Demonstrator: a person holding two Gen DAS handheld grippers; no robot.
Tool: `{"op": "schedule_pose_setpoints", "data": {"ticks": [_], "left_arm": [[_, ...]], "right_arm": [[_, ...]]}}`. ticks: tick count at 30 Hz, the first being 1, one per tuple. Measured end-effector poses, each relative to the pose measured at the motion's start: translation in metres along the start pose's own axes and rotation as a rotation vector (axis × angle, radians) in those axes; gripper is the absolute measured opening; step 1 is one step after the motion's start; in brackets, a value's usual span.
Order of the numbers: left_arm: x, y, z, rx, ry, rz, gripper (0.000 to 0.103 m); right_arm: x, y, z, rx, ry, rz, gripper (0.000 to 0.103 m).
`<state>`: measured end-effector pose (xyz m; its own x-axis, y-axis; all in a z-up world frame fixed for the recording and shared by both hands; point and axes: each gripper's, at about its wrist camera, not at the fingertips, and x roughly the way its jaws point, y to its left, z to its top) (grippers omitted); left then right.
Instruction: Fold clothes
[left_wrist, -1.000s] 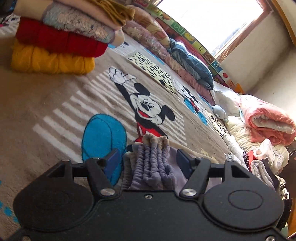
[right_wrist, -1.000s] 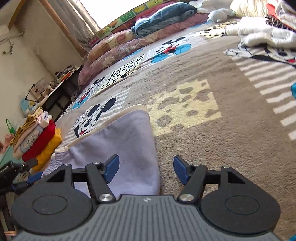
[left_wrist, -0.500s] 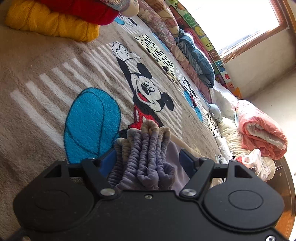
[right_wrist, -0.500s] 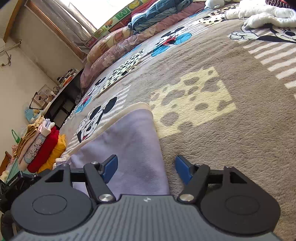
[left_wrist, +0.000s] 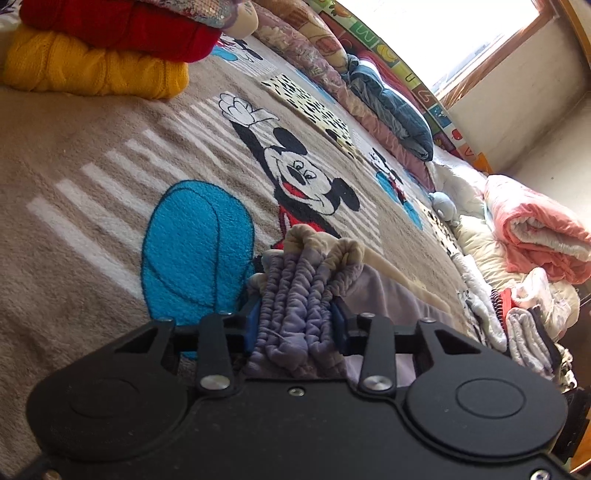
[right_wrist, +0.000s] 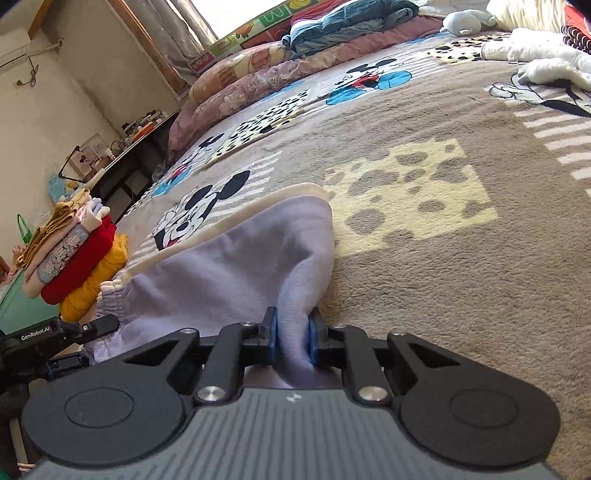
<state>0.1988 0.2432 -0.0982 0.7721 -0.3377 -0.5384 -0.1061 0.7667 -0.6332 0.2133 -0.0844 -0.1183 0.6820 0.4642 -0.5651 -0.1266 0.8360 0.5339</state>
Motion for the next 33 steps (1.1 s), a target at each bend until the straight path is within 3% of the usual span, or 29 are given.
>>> {"op": "schedule_pose_setpoints", "data": {"ticks": [9, 14, 15, 16, 18, 21, 23, 27, 29, 30, 31, 32, 33], "left_arm": [[-0.096, -0.024, -0.029, -0.092, -0.09, 0.017, 0.028], [-0.141, -0.019, -0.038, -0.112, -0.133, 0.034, 0.028], [-0.143, -0.017, -0.041, -0.098, -0.129, 0.048, 0.031], [-0.138, -0.011, -0.045, -0.068, -0.105, 0.073, 0.04], [-0.13, 0.006, -0.056, -0.059, -0.061, 0.107, 0.059], [-0.129, 0.039, -0.075, -0.146, -0.057, 0.065, 0.07], [-0.128, 0.05, -0.079, -0.188, -0.059, 0.031, 0.072], [-0.121, 0.048, -0.076, -0.176, -0.059, 0.013, 0.074], [-0.119, 0.046, -0.077, -0.167, -0.068, 0.015, 0.073], [-0.118, 0.045, -0.078, -0.164, -0.071, 0.013, 0.064], [-0.117, 0.046, -0.079, -0.169, -0.071, 0.002, 0.048], [-0.117, 0.048, -0.079, -0.176, -0.072, -0.011, 0.047], [-0.119, 0.05, -0.079, -0.185, -0.079, -0.028, 0.041]], "right_arm": [[-0.055, 0.026, -0.004, -0.013, -0.001, 0.163, 0.016], [-0.075, 0.04, -0.008, 0.045, 0.069, 0.283, 0.016], [-0.075, 0.042, -0.01, 0.035, 0.078, 0.282, 0.016], [-0.071, 0.046, -0.016, -0.003, 0.098, 0.254, 0.017], [-0.06, 0.047, -0.028, -0.08, 0.14, 0.176, 0.032], [-0.052, 0.033, -0.042, -0.043, 0.151, 0.124, 0.058], [-0.052, 0.024, -0.045, 0.0, 0.122, 0.14, 0.064], [-0.046, 0.016, -0.052, 0.043, 0.101, 0.154, 0.066], [-0.044, 0.021, -0.056, 0.019, 0.086, 0.141, 0.066], [-0.043, 0.024, -0.057, 0.006, 0.081, 0.133, 0.057], [-0.043, 0.026, -0.059, -0.006, 0.079, 0.129, 0.046], [-0.04, 0.027, -0.06, 0.0, 0.095, 0.151, 0.017], [-0.037, 0.028, -0.061, 0.014, 0.111, 0.167, 0.016]]}}
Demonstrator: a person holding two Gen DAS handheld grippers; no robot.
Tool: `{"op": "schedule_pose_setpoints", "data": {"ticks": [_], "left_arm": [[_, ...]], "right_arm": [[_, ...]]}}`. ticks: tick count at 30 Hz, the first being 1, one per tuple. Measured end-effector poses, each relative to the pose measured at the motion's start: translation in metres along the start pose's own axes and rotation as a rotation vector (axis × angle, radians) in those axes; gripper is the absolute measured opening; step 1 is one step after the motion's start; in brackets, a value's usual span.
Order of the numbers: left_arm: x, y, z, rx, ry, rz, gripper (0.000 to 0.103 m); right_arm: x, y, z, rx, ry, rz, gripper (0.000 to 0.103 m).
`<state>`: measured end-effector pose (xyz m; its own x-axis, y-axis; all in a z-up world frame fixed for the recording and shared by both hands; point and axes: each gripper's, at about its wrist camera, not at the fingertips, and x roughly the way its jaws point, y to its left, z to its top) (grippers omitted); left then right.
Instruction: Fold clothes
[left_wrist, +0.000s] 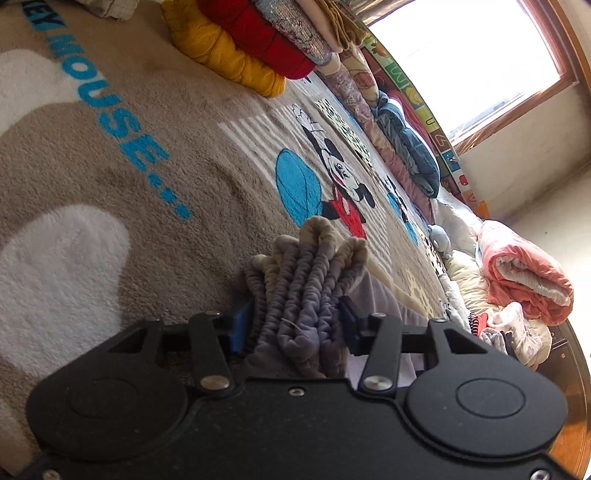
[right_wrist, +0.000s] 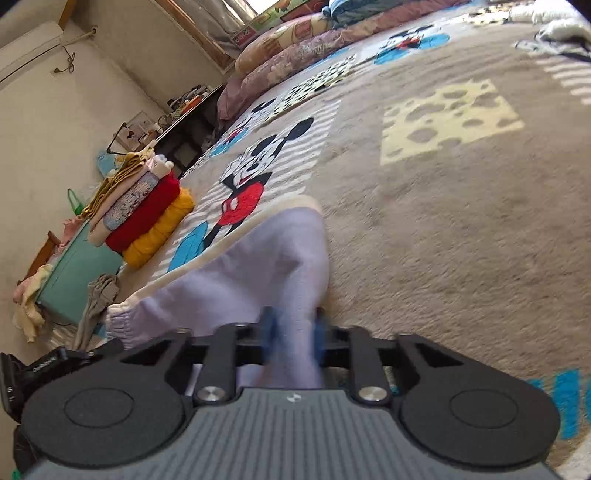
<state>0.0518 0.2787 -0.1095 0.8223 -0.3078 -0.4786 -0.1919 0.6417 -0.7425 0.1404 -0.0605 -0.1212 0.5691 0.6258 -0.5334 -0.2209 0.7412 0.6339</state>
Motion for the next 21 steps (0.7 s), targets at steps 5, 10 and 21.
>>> {"op": "schedule_pose_setpoints", "data": {"ticks": [5, 10, 21], "left_arm": [[-0.025, 0.003, 0.008, -0.036, -0.059, -0.093, 0.032], [-0.073, 0.008, 0.032, -0.05, -0.213, -0.125, 0.031], [-0.2, 0.074, 0.129, -0.202, -0.654, -0.079, 0.031]], "right_arm": [[-0.004, 0.025, 0.014, -0.014, -0.057, 0.038, 0.014], [0.013, 0.087, 0.045, -0.114, -0.076, 0.129, 0.012], [0.129, 0.267, 0.08, -0.25, -0.006, 0.399, 0.012]]}}
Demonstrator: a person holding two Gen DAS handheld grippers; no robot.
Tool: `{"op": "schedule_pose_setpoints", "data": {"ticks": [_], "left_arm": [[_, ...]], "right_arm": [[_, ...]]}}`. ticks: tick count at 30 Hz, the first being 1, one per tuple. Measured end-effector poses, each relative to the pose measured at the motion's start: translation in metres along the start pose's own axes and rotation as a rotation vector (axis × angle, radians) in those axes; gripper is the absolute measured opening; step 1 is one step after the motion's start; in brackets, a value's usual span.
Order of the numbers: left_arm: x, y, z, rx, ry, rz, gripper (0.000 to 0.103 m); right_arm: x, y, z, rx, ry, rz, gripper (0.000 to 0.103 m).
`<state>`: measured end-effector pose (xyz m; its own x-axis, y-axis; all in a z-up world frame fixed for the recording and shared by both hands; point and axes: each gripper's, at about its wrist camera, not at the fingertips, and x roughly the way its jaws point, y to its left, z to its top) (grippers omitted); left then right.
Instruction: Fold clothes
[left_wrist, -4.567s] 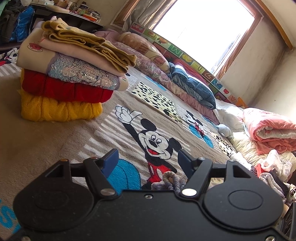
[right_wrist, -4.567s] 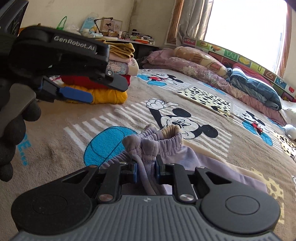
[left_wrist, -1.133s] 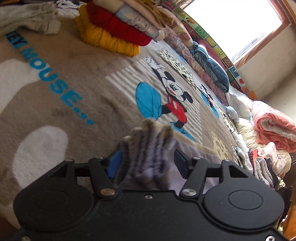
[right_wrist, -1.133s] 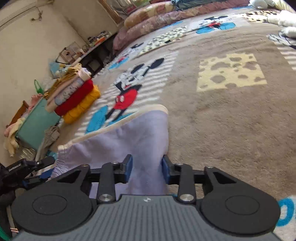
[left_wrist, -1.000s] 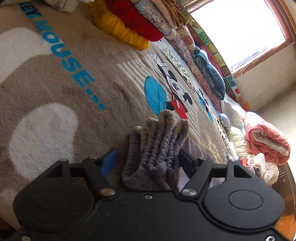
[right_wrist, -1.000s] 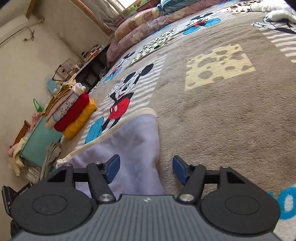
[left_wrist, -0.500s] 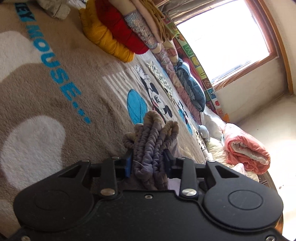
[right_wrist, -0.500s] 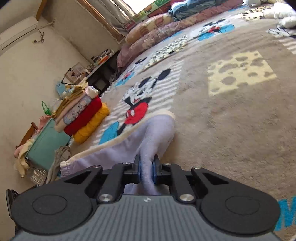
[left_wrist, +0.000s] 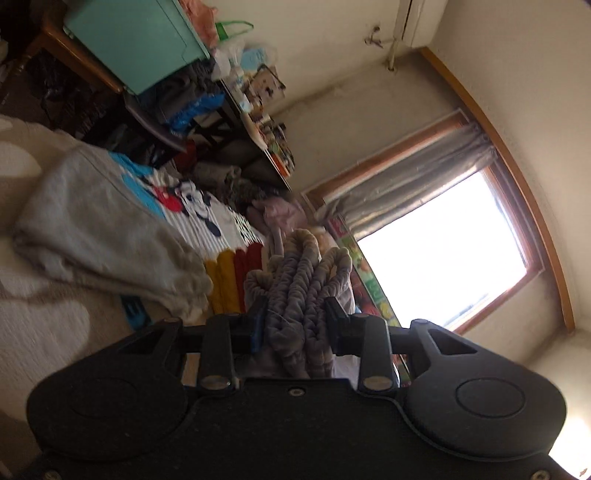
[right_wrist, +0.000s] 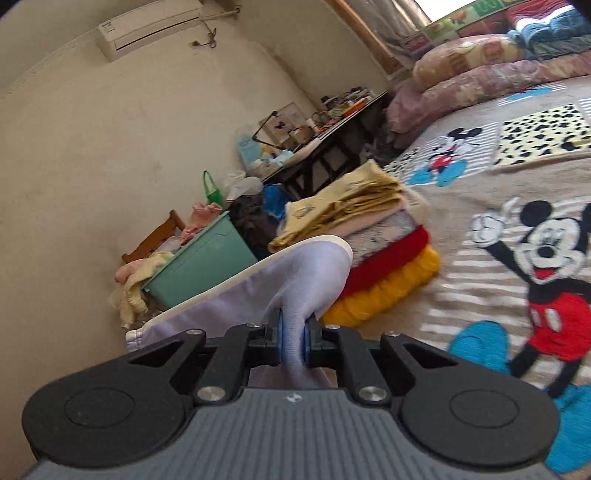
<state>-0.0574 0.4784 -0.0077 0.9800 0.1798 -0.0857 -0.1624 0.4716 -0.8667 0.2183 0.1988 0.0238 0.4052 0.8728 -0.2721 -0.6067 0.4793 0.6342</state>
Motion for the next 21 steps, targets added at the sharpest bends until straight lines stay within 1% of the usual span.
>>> {"op": "schedule_pose_setpoints", "data": {"ticks": [2, 4, 7, 11, 15, 17, 18, 19, 20, 21], "left_arm": [[-0.003, 0.013, 0.025, -0.012, -0.055, 0.031, 0.031], [-0.005, 0.028, 0.049, -0.021, -0.09, 0.057, 0.031], [-0.012, 0.05, 0.077, -0.044, -0.149, 0.07, 0.031], [-0.009, 0.076, 0.1, -0.077, -0.176, 0.09, 0.031], [-0.001, 0.104, 0.105, -0.137, -0.165, 0.108, 0.031], [0.006, 0.116, 0.103, -0.154, -0.144, 0.139, 0.031], [0.012, 0.123, 0.102, -0.157, -0.128, 0.169, 0.031], [0.022, 0.132, 0.098, -0.142, -0.098, 0.243, 0.032], [0.03, 0.141, 0.094, -0.137, -0.071, 0.301, 0.032], [0.032, 0.15, 0.09, -0.157, -0.055, 0.314, 0.034]], "right_arm": [[0.038, 0.021, 0.006, -0.017, 0.016, 0.039, 0.012], [0.076, 0.041, 0.01, -0.025, 0.032, 0.078, 0.012], [0.126, 0.057, 0.01, -0.012, 0.058, 0.112, 0.012], [0.176, 0.074, 0.003, -0.027, 0.104, 0.129, 0.011], [0.211, 0.081, 0.0, -0.049, 0.135, 0.118, 0.011], [0.223, 0.082, -0.003, -0.076, 0.139, 0.086, 0.011], [0.23, 0.082, -0.005, -0.092, 0.145, 0.064, 0.011], [0.243, 0.082, -0.013, -0.15, 0.168, -0.007, 0.011], [0.256, 0.081, -0.021, -0.208, 0.19, -0.079, 0.012], [0.269, 0.08, -0.029, -0.263, 0.216, -0.149, 0.015]]}}
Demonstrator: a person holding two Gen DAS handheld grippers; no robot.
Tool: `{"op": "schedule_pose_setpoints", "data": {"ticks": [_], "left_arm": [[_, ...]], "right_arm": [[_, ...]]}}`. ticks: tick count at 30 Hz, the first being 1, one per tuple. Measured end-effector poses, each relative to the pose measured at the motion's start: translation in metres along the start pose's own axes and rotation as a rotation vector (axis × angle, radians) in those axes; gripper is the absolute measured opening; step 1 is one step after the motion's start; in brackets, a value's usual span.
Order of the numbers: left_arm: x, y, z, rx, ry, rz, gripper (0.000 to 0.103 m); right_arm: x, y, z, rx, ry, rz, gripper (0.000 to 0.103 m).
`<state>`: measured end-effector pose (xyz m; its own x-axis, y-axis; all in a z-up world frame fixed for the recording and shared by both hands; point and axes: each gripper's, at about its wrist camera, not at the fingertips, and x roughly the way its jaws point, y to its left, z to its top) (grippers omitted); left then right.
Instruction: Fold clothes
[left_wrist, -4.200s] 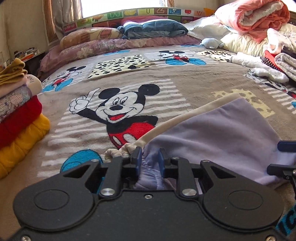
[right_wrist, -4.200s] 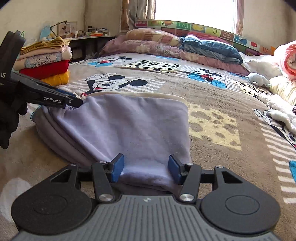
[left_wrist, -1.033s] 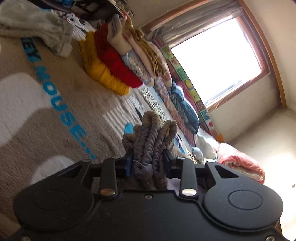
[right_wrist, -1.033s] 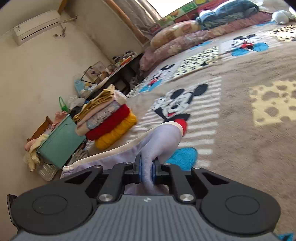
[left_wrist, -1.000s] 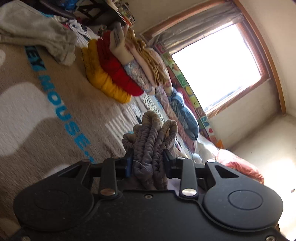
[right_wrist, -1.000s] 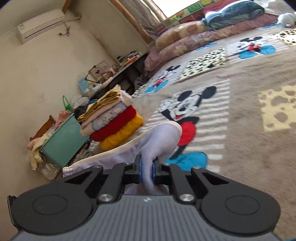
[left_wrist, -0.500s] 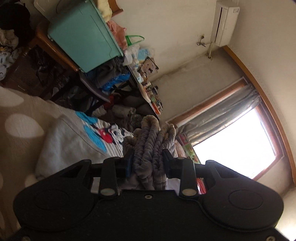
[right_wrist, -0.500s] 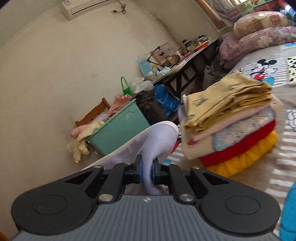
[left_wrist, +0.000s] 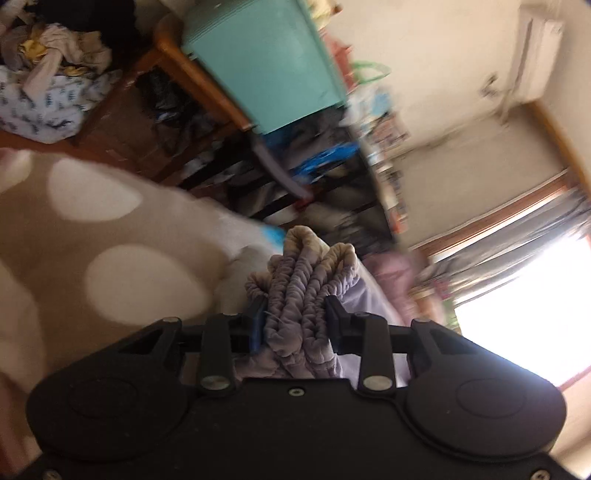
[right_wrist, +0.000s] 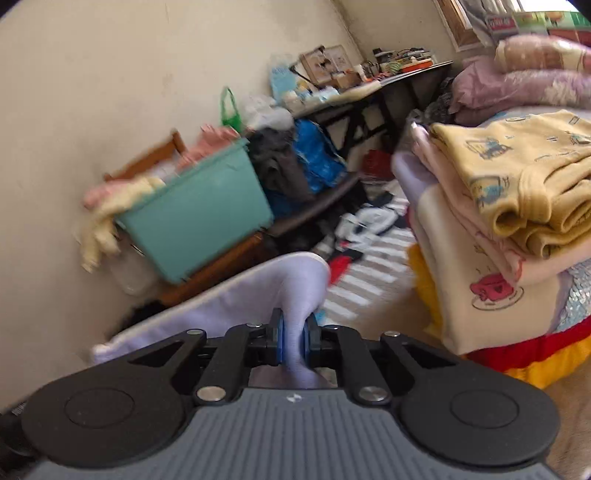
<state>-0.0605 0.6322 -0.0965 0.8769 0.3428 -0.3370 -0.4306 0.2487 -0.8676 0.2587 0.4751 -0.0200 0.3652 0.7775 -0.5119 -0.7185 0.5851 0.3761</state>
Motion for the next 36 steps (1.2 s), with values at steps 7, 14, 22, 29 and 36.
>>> {"op": "schedule_pose_setpoints", "data": {"ticks": [7, 14, 22, 29, 36], "left_arm": [[-0.002, 0.008, -0.002, 0.017, 0.016, 0.033, 0.047], [-0.024, -0.03, -0.007, 0.179, -0.109, 0.148, 0.08], [-0.034, -0.094, -0.039, 0.504, -0.112, 0.332, 0.101], [-0.043, -0.125, -0.074, 0.689, -0.035, 0.371, 0.103], [-0.07, -0.154, -0.11, 0.76, -0.014, 0.421, 0.103]], "right_arm": [[0.014, -0.009, -0.025, -0.019, 0.038, -0.093, 0.039], [-0.034, -0.013, -0.022, -0.053, -0.016, -0.088, 0.056], [-0.079, -0.009, -0.025, 0.033, 0.053, -0.028, 0.084], [-0.108, 0.01, -0.037, 0.017, 0.132, -0.053, 0.1], [-0.134, 0.031, -0.044, -0.03, 0.172, -0.099, 0.103]]}}
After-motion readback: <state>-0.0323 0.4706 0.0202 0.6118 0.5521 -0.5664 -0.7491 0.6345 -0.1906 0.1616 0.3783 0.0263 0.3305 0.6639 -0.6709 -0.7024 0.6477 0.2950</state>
